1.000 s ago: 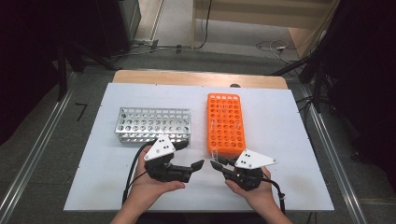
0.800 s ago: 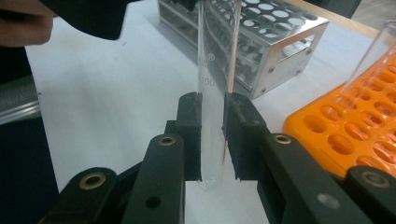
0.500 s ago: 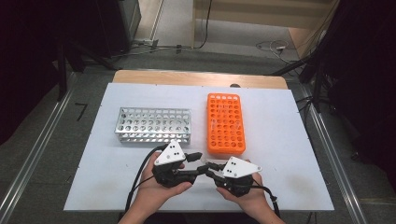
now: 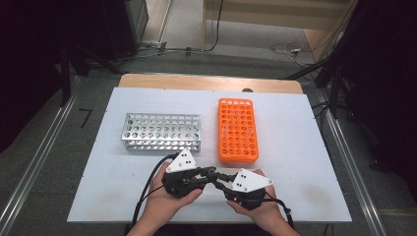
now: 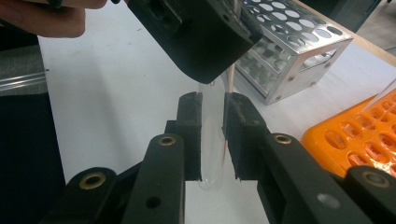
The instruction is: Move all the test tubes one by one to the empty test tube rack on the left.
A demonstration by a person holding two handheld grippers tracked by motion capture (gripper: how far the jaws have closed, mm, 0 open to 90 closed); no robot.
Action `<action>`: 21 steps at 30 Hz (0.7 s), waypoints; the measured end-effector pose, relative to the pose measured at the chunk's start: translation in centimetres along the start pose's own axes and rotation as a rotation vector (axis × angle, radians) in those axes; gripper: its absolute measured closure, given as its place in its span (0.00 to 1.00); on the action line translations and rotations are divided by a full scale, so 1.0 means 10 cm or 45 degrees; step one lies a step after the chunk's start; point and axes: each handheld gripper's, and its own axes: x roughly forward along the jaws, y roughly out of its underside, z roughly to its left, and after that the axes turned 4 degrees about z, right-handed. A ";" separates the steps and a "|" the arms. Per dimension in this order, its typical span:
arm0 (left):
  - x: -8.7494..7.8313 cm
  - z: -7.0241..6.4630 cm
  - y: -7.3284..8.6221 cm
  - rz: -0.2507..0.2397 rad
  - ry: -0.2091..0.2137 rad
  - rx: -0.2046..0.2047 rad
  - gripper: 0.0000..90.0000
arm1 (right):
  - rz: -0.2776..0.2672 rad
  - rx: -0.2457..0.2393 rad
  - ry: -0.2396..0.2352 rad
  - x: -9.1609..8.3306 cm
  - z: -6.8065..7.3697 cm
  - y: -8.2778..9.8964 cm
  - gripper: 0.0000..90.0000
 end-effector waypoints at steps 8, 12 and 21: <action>-0.01 0.03 0.00 -0.006 0.017 -0.026 0.84 | -0.019 0.034 -0.036 0.01 -0.03 0.01 0.81; -0.04 0.05 0.00 -0.024 -0.008 -0.032 0.84 | -0.055 0.092 -0.081 -0.03 -0.08 0.04 0.61; -0.13 0.15 -0.01 -0.038 -0.048 -0.053 0.84 | -0.085 0.239 -0.028 -0.24 -0.31 0.15 0.13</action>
